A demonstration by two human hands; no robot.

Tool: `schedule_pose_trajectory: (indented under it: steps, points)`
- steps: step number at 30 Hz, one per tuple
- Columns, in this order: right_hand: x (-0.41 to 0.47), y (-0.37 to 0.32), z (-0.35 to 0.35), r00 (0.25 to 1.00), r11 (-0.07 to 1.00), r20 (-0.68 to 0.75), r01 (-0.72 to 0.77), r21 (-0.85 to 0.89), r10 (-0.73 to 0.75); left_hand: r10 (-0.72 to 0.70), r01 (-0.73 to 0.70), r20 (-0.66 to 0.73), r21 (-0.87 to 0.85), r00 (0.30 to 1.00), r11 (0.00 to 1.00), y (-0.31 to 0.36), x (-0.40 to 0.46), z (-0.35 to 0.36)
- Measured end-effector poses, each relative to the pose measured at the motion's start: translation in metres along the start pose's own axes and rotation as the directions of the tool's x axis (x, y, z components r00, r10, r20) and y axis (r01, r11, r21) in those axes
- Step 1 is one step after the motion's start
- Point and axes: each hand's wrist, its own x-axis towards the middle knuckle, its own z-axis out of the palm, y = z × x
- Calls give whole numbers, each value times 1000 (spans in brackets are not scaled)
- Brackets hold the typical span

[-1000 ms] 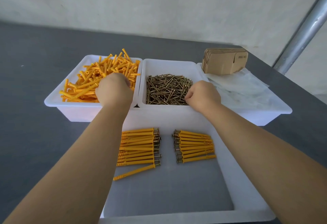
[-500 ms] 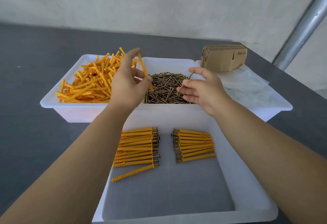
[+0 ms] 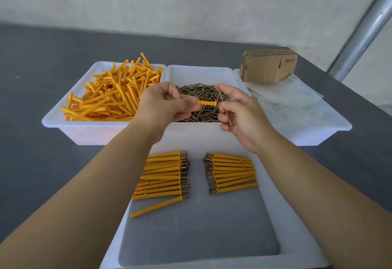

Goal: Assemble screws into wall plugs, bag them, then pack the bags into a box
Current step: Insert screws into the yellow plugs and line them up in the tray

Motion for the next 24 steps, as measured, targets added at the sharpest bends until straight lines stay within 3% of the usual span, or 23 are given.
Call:
schedule_pose_trajectory:
  steps: [5,9,14,18,24]
  points:
    - [-2,3,1,998,998,17,66,-12,-66,-25,-8,116,271,993,963,-5,-4,7]
    - [-5,2,5,994,987,1,113,-114,-114,-14,-141,256,578,967,804,-5,-10,19]
    - [-6,-1,1,977,981,-117,170,-93,-181,-4,-96,169,577,986,811,-4,-12,32]
    - [-9,-3,-3,979,964,-54,185,-190,-198,142,-195,134,645,981,739,0,-10,24]
    - [-11,-4,-2,975,885,38,216,-411,-220,112,-319,309,779,945,539,3,-7,15]
